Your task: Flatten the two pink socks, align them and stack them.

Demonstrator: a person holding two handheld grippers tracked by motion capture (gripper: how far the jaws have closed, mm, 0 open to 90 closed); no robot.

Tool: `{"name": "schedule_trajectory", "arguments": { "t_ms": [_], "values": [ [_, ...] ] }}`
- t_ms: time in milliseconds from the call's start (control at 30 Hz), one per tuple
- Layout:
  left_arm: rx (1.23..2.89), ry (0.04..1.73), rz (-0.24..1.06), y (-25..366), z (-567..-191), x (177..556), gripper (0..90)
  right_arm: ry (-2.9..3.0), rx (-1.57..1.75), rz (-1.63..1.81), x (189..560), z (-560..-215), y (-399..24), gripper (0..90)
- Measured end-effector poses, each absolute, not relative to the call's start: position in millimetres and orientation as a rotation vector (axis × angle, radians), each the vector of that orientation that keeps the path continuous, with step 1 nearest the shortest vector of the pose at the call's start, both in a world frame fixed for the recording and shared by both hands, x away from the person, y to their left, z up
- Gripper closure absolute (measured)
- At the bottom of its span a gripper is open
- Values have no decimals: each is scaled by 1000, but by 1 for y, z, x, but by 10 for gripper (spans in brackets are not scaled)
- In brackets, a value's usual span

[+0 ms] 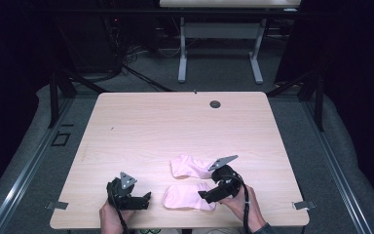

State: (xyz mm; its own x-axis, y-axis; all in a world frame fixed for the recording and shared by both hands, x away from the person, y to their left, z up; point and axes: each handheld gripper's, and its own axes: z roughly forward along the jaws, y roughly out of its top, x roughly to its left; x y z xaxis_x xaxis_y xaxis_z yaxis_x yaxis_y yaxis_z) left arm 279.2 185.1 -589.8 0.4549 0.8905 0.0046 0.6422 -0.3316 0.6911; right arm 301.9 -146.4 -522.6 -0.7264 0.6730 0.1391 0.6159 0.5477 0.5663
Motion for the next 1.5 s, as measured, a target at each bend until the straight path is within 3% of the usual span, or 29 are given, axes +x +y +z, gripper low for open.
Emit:
{"name": "schedule_trajectory", "arguments": {
  "t_ms": [67,167,433,833,1067,1500],
  "values": [
    [2070,1272,518,186,-591,281,0,2677,1115,893,311,-516,-139,9],
    [2057,1266,523,187,-592,283,0,2676,1105,887,318,-512,-133,7],
    [2066,1247,521,188,-592,286,0,2710,1063,849,348,-507,-96,93],
    [2066,1248,521,188,-592,286,0,2741,1041,757,393,-519,-38,401],
    [2066,1248,522,188,-592,286,0,2749,1074,684,405,-537,-24,538],
    [2066,1248,522,188,-592,285,0,2744,1084,602,407,-553,-24,697]
  ]
}}
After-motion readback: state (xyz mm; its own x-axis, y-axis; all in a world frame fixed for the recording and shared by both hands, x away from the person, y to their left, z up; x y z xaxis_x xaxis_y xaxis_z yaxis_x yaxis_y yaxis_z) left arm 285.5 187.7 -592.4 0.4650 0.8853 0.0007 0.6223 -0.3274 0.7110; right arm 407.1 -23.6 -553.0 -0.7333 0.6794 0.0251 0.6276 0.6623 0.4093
